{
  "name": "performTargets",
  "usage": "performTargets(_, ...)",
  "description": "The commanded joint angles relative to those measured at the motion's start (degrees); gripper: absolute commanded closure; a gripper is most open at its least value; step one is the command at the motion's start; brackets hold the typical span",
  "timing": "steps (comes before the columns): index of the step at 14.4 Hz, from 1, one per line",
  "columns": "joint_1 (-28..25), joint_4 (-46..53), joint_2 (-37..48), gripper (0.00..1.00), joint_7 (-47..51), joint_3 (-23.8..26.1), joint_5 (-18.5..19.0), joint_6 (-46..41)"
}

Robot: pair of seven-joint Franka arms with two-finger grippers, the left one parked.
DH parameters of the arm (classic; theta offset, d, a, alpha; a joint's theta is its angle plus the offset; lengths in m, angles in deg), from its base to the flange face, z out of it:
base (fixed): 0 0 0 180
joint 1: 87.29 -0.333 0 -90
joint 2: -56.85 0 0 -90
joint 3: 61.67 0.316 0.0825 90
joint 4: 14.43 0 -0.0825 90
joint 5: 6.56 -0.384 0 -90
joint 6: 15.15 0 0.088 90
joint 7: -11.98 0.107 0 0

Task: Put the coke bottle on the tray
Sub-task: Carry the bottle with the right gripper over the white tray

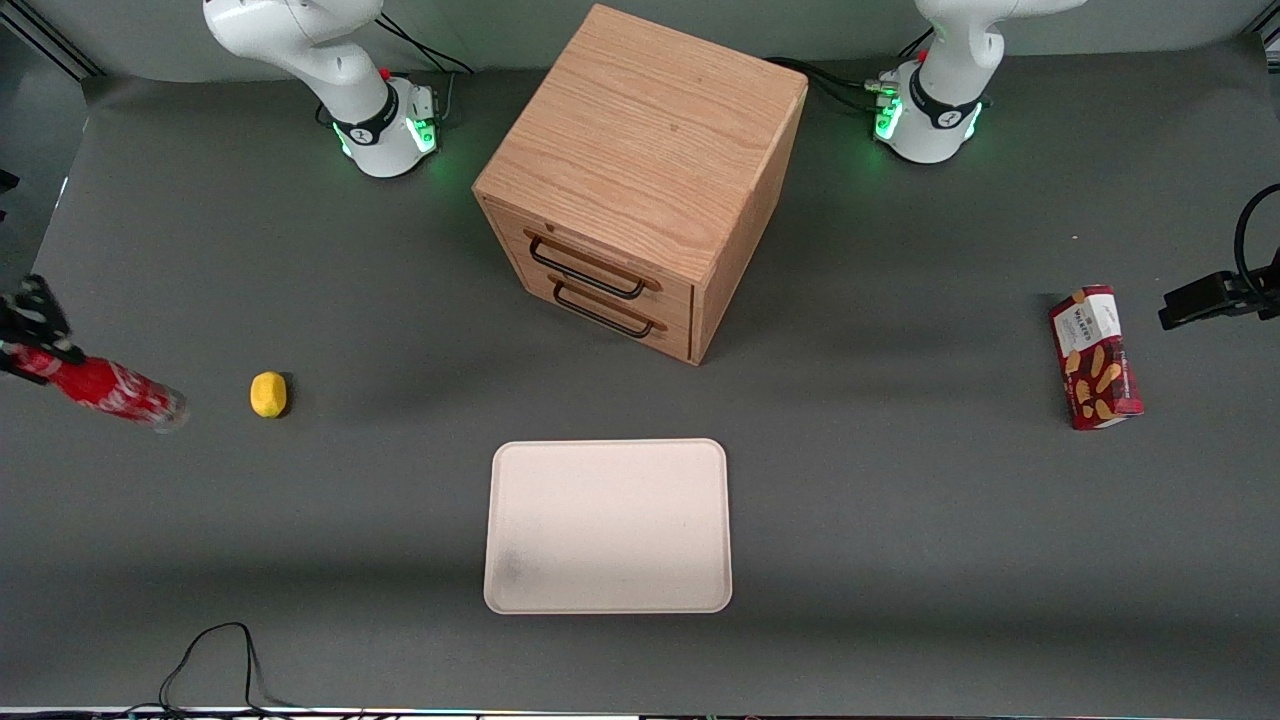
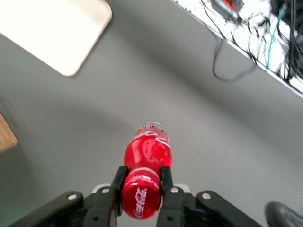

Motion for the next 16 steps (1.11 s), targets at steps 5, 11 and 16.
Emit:
performTargets(5,-1.12,19.05,-15.89,1.0,26.48,11.96,-2.68,-0.73)
performTargets(11,-2.53,21.95,-20.55,1.0,43.72,18.56,-2.15,3.15)
performTargets(16,-5.68,22.22,-22.32,1.0,48.85,19.09,0.65,4.29)
